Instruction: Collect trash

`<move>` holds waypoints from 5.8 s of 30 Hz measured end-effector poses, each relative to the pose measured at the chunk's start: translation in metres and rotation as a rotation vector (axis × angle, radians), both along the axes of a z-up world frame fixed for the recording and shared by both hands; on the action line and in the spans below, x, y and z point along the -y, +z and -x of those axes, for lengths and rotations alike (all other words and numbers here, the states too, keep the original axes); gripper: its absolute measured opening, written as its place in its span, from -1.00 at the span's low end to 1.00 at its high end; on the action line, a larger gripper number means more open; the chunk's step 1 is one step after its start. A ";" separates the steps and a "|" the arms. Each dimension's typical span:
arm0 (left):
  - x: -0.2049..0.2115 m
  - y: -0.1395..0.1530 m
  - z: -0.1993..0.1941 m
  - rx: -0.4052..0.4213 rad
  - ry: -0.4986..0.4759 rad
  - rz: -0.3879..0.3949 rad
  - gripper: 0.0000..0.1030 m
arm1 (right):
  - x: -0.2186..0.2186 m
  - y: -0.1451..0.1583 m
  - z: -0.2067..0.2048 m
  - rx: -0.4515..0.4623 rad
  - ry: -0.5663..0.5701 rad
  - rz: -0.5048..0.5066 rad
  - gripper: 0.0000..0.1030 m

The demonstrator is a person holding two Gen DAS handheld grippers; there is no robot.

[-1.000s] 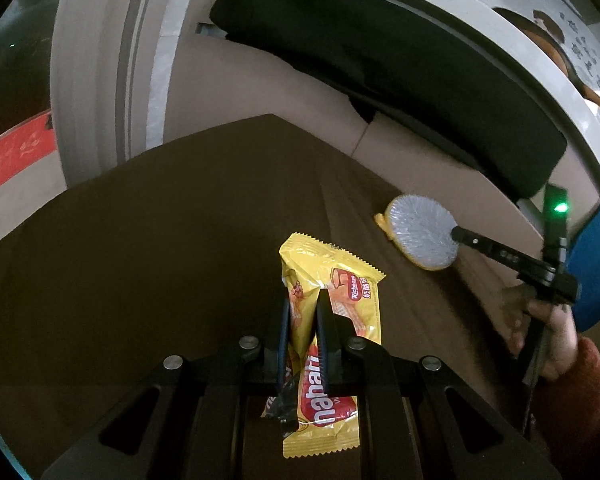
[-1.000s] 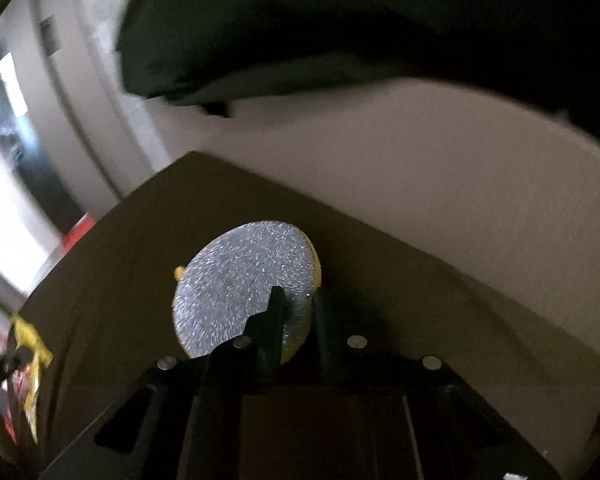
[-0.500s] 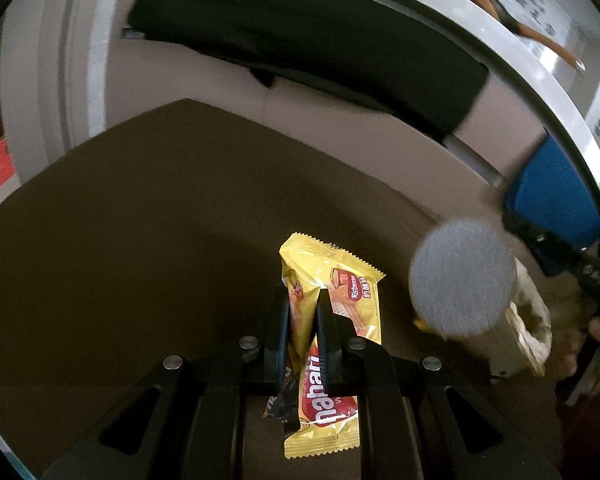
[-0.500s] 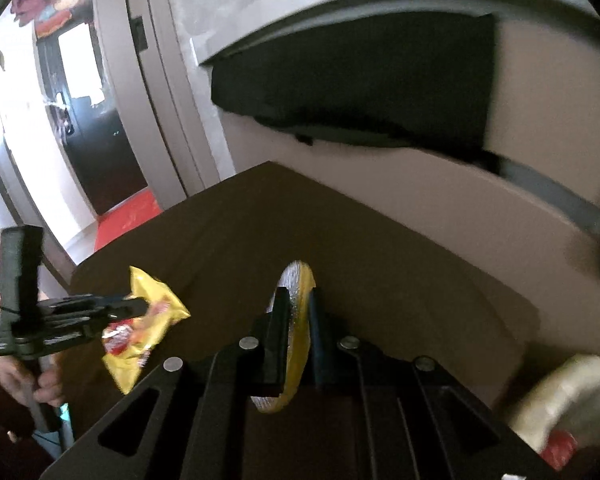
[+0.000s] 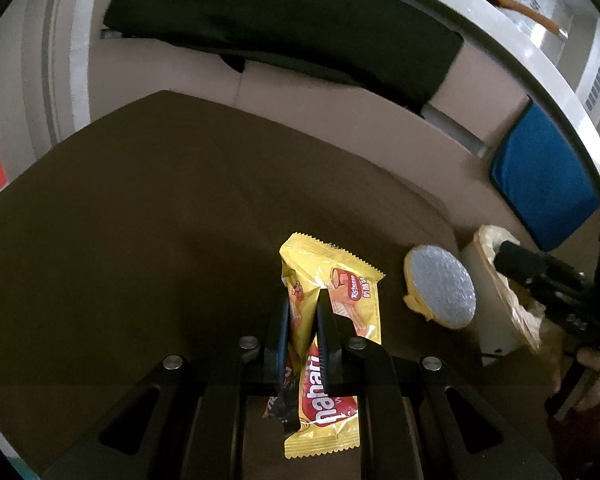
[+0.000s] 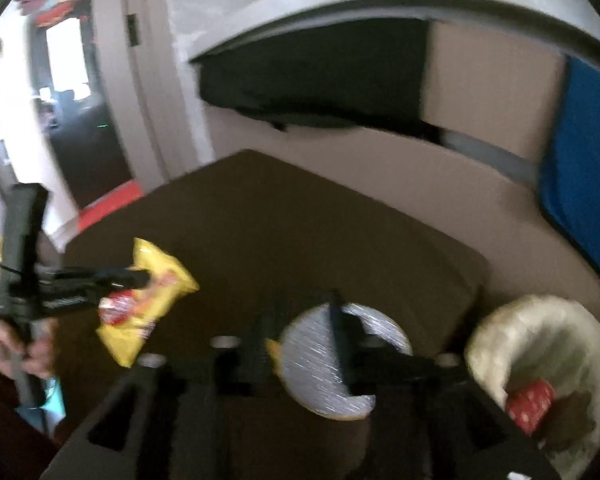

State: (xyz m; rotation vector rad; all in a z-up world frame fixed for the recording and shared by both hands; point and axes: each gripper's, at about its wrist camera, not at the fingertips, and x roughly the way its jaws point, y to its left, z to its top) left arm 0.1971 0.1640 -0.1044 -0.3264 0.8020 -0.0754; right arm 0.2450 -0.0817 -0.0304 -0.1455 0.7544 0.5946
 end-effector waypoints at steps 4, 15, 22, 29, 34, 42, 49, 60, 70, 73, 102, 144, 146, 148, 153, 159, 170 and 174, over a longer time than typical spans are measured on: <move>0.018 -0.005 -0.004 -0.012 -0.044 -0.026 -0.75 | 0.020 -0.024 -0.013 -0.075 -0.064 0.006 -0.23; 0.066 -0.029 -0.027 -0.093 -0.150 -0.071 -0.75 | 0.048 -0.068 -0.049 -0.221 -0.159 -0.089 -0.23; 0.073 -0.034 -0.035 -0.104 -0.158 -0.084 -0.75 | 0.052 -0.083 -0.061 -0.282 -0.166 -0.173 -0.23; 0.069 -0.036 -0.032 -0.105 -0.154 -0.064 -0.75 | 0.044 -0.060 -0.048 -0.237 -0.090 -0.253 -0.38; 0.062 -0.037 -0.031 -0.106 -0.149 -0.041 -0.75 | 0.024 -0.030 -0.036 -0.179 0.010 -0.322 -0.43; 0.051 -0.036 -0.030 -0.115 -0.130 -0.021 -0.75 | -0.002 -0.046 -0.040 -0.261 0.058 -0.246 -0.56; 0.056 -0.015 -0.024 -0.066 -0.101 -0.057 -0.76 | -0.008 -0.028 -0.014 -0.134 0.084 -0.157 -0.73; 0.086 0.070 0.007 0.206 -0.069 -0.213 -0.76 | 0.023 0.041 0.022 0.116 0.035 -0.128 -0.73; 0.135 0.133 0.031 0.407 -0.093 -0.246 -0.76 | 0.073 0.087 0.046 0.248 -0.061 -0.156 -0.73; 0.152 0.144 0.031 0.444 -0.121 -0.230 -0.76 | 0.090 0.099 0.054 0.286 -0.105 -0.147 -0.73; 0.305 0.083 -0.053 0.372 -0.359 -0.164 -0.75 | 0.241 0.044 0.043 0.233 -0.485 -0.129 -0.73; 0.317 -0.005 -0.166 0.065 -0.422 0.023 -0.24 | 0.272 -0.069 -0.047 -0.076 -0.578 -0.181 -0.38; 0.315 -0.004 -0.164 0.055 -0.426 0.032 -0.14 | 0.271 -0.067 -0.045 -0.075 -0.586 -0.173 -0.27; 0.309 0.000 -0.162 0.042 -0.418 0.050 -0.14 | 0.269 -0.063 -0.043 -0.068 -0.591 -0.163 -0.27; 0.288 0.013 -0.140 0.068 -0.366 0.017 -0.12 | 0.263 -0.044 -0.026 -0.034 -0.605 -0.147 -0.22; 0.258 0.038 -0.065 0.164 -0.233 -0.124 -0.11 | 0.247 -0.025 0.005 -0.035 -0.589 -0.178 -0.06; 0.220 0.080 0.095 0.321 -0.211 -0.290 -0.10 | 0.168 0.025 0.142 0.182 -0.560 -0.041 -0.06; 0.207 0.074 0.130 0.270 -0.205 -0.301 -0.10 | 0.142 0.031 0.190 0.184 -0.561 -0.040 -0.06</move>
